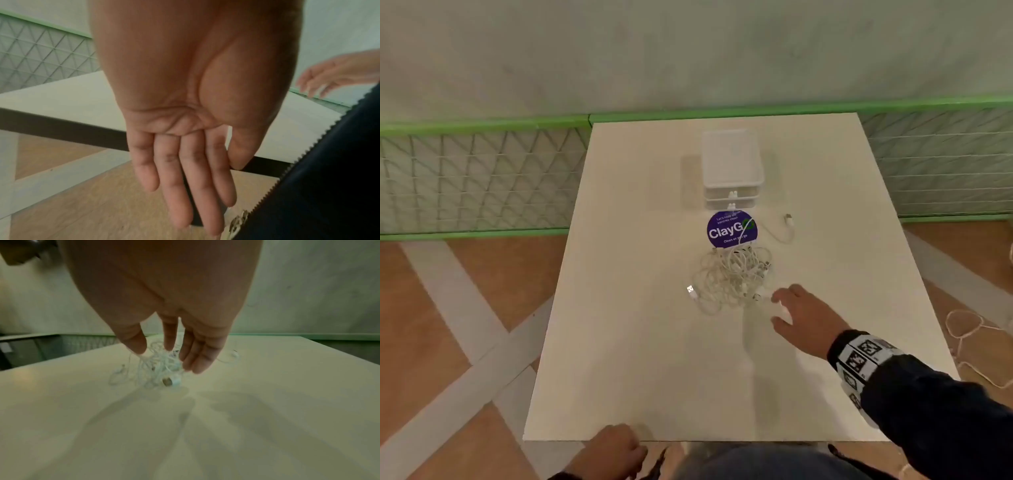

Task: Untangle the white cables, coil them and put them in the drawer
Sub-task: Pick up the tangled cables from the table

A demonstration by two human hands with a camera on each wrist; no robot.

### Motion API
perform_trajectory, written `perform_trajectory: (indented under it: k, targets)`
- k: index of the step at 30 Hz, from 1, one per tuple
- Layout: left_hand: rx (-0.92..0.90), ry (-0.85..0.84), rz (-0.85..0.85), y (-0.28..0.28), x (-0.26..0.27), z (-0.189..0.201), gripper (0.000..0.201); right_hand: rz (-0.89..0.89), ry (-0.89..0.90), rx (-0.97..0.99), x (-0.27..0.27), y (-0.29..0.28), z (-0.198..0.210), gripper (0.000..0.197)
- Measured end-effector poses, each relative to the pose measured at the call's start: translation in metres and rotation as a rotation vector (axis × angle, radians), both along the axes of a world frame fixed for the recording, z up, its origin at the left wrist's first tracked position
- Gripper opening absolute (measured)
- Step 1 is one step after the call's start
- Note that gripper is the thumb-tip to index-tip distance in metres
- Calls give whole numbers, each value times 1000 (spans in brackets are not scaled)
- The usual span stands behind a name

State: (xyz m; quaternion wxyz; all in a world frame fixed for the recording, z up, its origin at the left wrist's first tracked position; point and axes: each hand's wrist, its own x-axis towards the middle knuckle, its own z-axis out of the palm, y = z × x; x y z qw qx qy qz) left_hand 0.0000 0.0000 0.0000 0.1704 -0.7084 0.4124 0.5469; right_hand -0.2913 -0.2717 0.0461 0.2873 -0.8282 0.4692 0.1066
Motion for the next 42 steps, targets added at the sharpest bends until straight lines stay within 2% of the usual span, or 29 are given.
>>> perform_trajectory:
  k: [2,4,6,9,11,12,13,16,19,21,23,25,28,32,35,38,42]
  targets:
    - [3,28,57,-8,-4,-2,34,-16,-202,-116,27,-21,-1,47]
    - [66,45,77,-13,-9,6,29,40,-307,-187,58,-36,3,58]
    - [108,77,126,-17,-10,9,26,141,-224,-235,78,-46,-6,71]
    - [120,30,94,-27,-9,20,26,223,37,-172,85,-59,-23,90]
    - [-2,-52,112,-42,-8,31,22,262,115,-175,85,-60,-30,83]
    - [-103,-69,160,-51,-8,38,16,275,115,-180,85,-61,-33,76]
    - [-211,-76,231,-62,-9,45,20,260,94,-150,85,-61,-32,68]
    - [-493,-41,346,-105,-15,65,59,112,-99,8,86,-63,-17,56]
    - [-737,17,316,-151,-38,93,91,11,-358,11,85,-55,17,51]
    - [-890,116,328,-178,-58,114,101,8,-524,-14,88,-45,47,45]
    - [-1036,296,436,-198,-78,129,95,-58,-685,33,91,-37,74,33]
    - [-1137,401,525,-211,-91,137,88,-178,-831,102,90,-36,98,19]
    - [-1166,485,617,-213,-96,140,82,-223,-884,73,78,-46,121,23]
    - [-1210,392,505,-202,-87,133,46,-309,-949,-18,57,-63,145,20]
    - [-1205,361,431,-198,-74,120,46,-351,-996,-58,48,-70,160,25]
    - [-1170,249,243,-191,-61,109,45,-339,-982,-124,52,-67,169,25]
    - [-1026,104,79,-178,-57,88,51,-291,-954,-362,65,-60,189,20]
